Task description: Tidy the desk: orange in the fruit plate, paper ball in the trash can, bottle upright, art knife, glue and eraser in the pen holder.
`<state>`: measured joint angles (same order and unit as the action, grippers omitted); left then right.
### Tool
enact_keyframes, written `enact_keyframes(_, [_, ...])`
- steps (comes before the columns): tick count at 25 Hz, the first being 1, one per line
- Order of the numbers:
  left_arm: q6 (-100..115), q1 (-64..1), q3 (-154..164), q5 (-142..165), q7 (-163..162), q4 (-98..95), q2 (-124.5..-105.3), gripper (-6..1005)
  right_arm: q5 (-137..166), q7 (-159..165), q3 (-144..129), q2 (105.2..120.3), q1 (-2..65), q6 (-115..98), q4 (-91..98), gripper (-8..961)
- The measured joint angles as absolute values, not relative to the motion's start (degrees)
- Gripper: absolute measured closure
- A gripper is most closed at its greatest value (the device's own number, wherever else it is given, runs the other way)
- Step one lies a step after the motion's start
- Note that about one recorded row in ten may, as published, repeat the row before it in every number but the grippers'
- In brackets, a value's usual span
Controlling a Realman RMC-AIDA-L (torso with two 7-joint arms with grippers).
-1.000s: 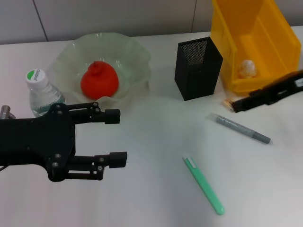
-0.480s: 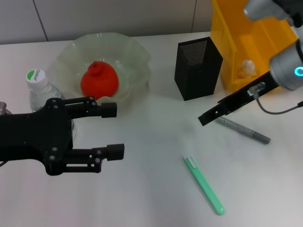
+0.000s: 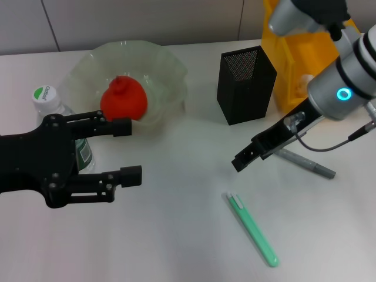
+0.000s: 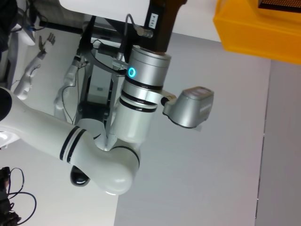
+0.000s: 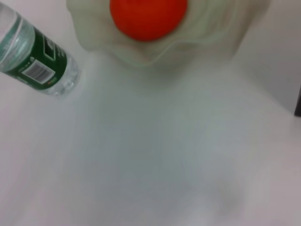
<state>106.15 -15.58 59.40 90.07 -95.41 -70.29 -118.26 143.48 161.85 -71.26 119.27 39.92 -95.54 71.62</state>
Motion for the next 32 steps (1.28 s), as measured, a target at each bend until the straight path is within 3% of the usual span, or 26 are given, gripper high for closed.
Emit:
enact_keyframes(15, [105.81,-15.90,57.89,90.75,-94.60,-68.11,-118.15,213,147.71,169.41,-78.83,119.72,41.53,-93.54,69.47,257])
enact_keyframes(32, [105.57,-15.98,57.16,91.59,-94.57,-66.78,-118.19,212,151.69,169.63,-79.38,119.88,53.71,-96.90,60.13,261])
